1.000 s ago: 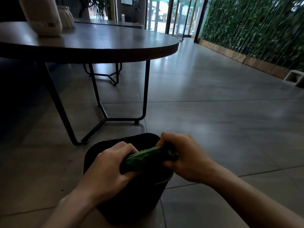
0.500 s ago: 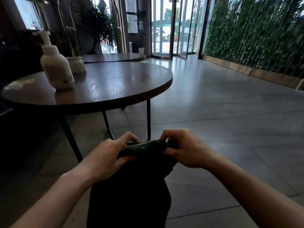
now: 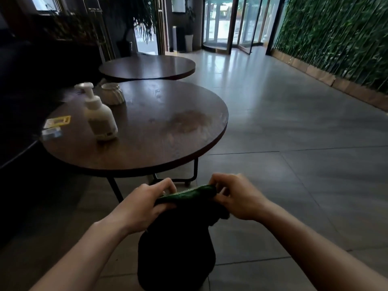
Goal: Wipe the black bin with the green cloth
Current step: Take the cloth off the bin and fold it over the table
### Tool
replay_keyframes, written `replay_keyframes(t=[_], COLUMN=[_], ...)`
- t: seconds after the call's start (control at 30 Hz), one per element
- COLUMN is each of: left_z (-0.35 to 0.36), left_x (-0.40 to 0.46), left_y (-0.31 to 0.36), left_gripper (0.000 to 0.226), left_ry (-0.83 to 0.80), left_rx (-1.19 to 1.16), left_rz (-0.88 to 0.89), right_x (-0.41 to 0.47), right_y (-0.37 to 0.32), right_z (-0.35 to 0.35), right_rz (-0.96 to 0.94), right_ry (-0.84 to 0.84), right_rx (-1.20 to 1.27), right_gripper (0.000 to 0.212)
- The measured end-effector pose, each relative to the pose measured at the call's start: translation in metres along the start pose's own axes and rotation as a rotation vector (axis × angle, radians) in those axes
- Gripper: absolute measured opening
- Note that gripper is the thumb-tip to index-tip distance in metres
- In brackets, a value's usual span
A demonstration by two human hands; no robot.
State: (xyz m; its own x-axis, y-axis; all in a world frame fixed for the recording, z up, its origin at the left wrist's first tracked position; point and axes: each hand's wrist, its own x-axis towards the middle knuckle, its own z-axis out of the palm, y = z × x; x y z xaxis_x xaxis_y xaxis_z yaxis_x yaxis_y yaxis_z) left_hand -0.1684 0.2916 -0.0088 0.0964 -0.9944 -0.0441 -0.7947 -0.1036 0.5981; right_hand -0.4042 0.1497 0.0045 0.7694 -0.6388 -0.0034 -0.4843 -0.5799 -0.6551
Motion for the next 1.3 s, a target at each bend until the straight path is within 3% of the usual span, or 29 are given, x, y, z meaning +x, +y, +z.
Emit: replay_keyframes(t=[0.4,0.67,0.9,1.3], left_z=[-0.180,-0.296,-0.337,-0.345], left_x=[-0.043,-0.061,-0.060,-0.042], left_y=[0.157,0.262,0.324,0.384], left_gripper=[0.017,0.021,0.024,0.028], left_ry=[0.090,0.150,0.240,0.347], left_rx=[0.023,0.164,0.332,0.512], left_rz=[-0.083,-0.058,-0.022,-0.015], right_x=[-0.022,-0.046,-0.066,-0.073], right_y=[-0.173,-0.258,-0.292,-0.305], right_z=[-0.169,-0.276,-0.339,-0.394], right_rz=[0.009,0.019,-0.053,-0.206], right_ry=[0.055,0.130,0.201,0.224], right_rx=[-0.023,0.074,-0.054,-0.477], right_gripper=[0.019,0.022,0.027,0.013])
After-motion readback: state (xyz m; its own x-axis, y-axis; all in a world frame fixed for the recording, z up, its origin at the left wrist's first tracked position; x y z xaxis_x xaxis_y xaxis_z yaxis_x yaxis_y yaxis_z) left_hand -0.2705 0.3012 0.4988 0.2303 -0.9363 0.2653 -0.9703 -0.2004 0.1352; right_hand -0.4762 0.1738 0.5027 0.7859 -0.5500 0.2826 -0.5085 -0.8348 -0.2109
